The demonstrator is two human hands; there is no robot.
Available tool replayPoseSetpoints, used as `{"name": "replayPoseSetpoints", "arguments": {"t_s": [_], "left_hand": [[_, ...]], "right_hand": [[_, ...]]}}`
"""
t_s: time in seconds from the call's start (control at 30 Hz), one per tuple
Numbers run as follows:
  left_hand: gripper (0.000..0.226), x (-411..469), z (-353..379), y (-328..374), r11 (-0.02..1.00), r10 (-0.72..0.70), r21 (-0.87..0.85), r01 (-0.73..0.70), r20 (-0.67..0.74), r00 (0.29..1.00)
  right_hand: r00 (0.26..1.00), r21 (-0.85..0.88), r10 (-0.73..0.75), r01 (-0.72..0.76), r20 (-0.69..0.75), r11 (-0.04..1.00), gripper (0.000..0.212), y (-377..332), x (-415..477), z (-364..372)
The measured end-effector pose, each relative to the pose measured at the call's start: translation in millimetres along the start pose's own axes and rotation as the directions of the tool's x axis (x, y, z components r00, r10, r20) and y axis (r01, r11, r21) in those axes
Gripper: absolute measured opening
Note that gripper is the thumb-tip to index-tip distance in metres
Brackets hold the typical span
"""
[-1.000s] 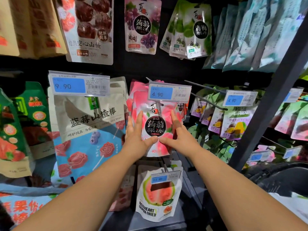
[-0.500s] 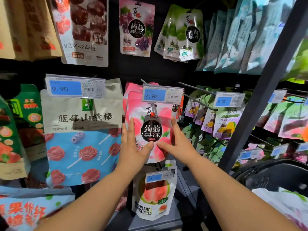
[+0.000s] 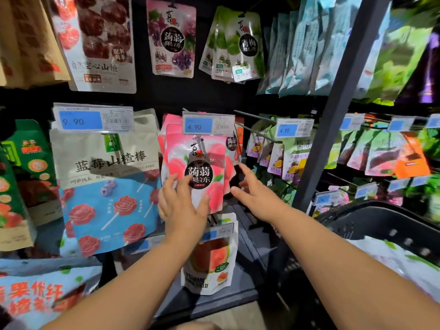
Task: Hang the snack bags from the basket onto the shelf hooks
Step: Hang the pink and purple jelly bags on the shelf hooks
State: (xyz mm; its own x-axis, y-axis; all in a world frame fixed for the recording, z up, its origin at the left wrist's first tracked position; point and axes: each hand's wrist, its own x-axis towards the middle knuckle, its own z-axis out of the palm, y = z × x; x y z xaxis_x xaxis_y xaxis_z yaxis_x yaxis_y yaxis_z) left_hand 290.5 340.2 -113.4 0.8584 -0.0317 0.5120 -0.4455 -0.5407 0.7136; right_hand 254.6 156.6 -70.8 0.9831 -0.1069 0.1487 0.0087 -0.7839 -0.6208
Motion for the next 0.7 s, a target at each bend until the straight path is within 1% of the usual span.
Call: {"name": "replayPoseSetpoints", "arguments": {"t_s": [0.03, 0.07, 0.13, 0.2, 0.3, 0.4, 0.47, 0.53, 0.6, 0.63, 0.7], "left_hand": [[0.048, -4, 3, 4, 0.999, 0.039, 0.004, -0.039, 0.000, 0.999], [0.043, -8, 8, 9, 0.996, 0.089, -0.005, -0.089, 0.030, 0.996], [0.037, -16, 21, 24, 0.981, 0.193, -0.055, -0.186, 0.157, 0.969], [0.035, -26, 39, 43, 0.965, 0.259, -0.123, -0.232, 0.305, 0.916], [0.031, -44, 76, 75, 0.946, 0.324, -0.179, -0.270, 0.498, 0.804], [0.031, -66, 115, 107, 0.913, 0.404, -0.232, -0.336, 0.631, 0.663], [0.031, -82, 138, 128, 0.888, 0.447, -0.262, -0.377, 0.683, 0.578], [0.028, -95, 159, 145, 0.849, 0.509, -0.317, -0.423, 0.705, 0.493], [0.027, -105, 174, 158, 0.823, 0.534, -0.337, -0.456, 0.732, 0.423], [0.029, -109, 179, 163, 0.813, 0.532, -0.319, -0.487, 0.747, 0.399], [0.033, -114, 186, 167, 0.782, 0.518, -0.246, -0.573, 0.767, 0.378]], "right_hand": [[1.000, -0.028, 0.019, -0.019, 0.007, 0.999, 0.069, 3, -5, -7], [0.999, -0.051, 0.041, -0.040, 0.009, 0.998, 0.067, 6, -11, -15], [0.997, -0.072, 0.081, -0.081, 0.007, 0.994, 0.062, 17, -26, -31], [0.991, -0.091, 0.135, -0.135, -0.007, 0.987, 0.057, 31, -47, -49], [0.972, -0.088, 0.232, -0.235, -0.038, 0.968, 0.050, 60, -81, -75], [0.942, -0.093, 0.313, -0.325, -0.120, 0.941, 0.044, 92, -121, -97], [0.918, -0.117, 0.354, -0.378, -0.180, 0.918, 0.041, 115, -150, -110], [0.886, -0.120, 0.414, -0.443, -0.207, 0.888, 0.038, 137, -182, -121], [0.848, -0.120, 0.478, -0.512, -0.230, 0.851, 0.033, 160, -213, -133], [0.824, -0.114, 0.511, -0.548, -0.243, 0.829, 0.031, 169, -228, -140], [0.779, -0.090, 0.569, -0.607, -0.265, 0.789, 0.028, 184, -253, -152]]}}
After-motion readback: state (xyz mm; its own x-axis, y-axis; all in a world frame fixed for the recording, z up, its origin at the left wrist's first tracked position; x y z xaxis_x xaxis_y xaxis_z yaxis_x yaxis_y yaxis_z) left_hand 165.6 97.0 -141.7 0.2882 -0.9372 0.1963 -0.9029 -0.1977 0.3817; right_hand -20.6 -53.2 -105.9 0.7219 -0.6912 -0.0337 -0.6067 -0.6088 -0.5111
